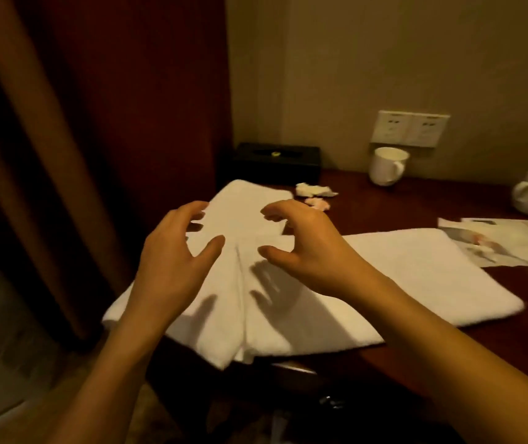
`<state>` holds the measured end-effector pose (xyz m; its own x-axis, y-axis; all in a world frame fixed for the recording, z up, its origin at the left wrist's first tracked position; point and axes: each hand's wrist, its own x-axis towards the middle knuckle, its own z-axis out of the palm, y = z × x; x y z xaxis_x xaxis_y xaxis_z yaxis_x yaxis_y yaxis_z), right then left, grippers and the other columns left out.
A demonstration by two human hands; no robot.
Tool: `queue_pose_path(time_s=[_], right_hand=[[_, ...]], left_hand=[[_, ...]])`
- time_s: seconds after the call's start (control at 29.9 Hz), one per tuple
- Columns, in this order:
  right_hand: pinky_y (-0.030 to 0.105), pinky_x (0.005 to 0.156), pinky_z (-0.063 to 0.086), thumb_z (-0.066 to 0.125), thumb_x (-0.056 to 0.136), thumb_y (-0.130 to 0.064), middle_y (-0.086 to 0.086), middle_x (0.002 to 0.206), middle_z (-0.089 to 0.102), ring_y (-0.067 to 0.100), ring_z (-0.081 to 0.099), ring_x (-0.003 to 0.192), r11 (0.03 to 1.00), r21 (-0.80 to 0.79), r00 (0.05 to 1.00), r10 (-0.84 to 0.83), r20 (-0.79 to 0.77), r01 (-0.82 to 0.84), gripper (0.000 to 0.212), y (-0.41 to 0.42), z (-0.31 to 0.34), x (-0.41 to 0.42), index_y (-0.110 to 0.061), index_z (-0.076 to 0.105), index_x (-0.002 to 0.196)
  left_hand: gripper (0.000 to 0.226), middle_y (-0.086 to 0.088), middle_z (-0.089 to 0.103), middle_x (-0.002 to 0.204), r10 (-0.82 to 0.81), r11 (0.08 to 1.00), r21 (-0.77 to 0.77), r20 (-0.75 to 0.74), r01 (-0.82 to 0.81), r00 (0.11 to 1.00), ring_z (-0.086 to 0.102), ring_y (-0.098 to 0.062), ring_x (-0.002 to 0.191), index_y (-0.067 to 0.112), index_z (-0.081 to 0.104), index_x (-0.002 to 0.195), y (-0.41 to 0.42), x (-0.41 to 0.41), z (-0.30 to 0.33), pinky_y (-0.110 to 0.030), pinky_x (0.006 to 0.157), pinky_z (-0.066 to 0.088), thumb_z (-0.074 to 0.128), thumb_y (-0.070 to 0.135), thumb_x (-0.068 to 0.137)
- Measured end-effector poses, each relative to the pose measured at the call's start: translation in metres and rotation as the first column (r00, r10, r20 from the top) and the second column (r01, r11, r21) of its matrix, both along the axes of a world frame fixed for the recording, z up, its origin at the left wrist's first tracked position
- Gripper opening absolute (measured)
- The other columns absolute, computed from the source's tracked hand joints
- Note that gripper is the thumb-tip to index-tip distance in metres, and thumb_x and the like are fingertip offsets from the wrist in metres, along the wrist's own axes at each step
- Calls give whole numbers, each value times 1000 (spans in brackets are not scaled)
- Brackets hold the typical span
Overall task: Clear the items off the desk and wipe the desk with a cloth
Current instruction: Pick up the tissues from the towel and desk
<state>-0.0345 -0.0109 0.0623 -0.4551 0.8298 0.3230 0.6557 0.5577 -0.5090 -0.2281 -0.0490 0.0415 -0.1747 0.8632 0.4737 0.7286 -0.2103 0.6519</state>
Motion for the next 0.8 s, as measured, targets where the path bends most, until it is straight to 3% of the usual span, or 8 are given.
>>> queue_pose_path(time_s=[0.27, 0.47, 0.8], right_hand=[[20, 94, 42, 71, 85, -32, -4, 133, 53, 10, 51, 120, 976, -37, 977, -214, 17, 214, 56, 56, 0, 116, -22, 48, 135], [23, 95, 44, 72, 84, -29, -1, 132, 53, 12, 52, 120, 975, -67, 976, -207, 60, 211, 58, 122, -19, 136, -19, 48, 136], [31, 101, 40, 67, 86, -25, 6, 137, 48, 22, 44, 125, 985, -41, 976, -162, 143, 169, 63, 239, -59, 113, -14, 41, 142]], left_hand=[[49, 1, 55, 130, -234, 967, -131, -117, 218, 965, 55, -11, 108, 21, 50, 132, 101, 114, -1, -22, 81, 42, 67, 28, 87], [43, -2, 57, 122, -256, 954, -208, -203, 214, 945, 57, -17, 102, 19, 53, 128, 172, 144, -17, -24, 76, 43, 65, 27, 87], [47, -2, 54, 126, -274, 938, -299, -329, 175, 904, 54, -20, 109, 21, 50, 131, 257, 152, -53, -35, 89, 51, 61, 38, 89]])
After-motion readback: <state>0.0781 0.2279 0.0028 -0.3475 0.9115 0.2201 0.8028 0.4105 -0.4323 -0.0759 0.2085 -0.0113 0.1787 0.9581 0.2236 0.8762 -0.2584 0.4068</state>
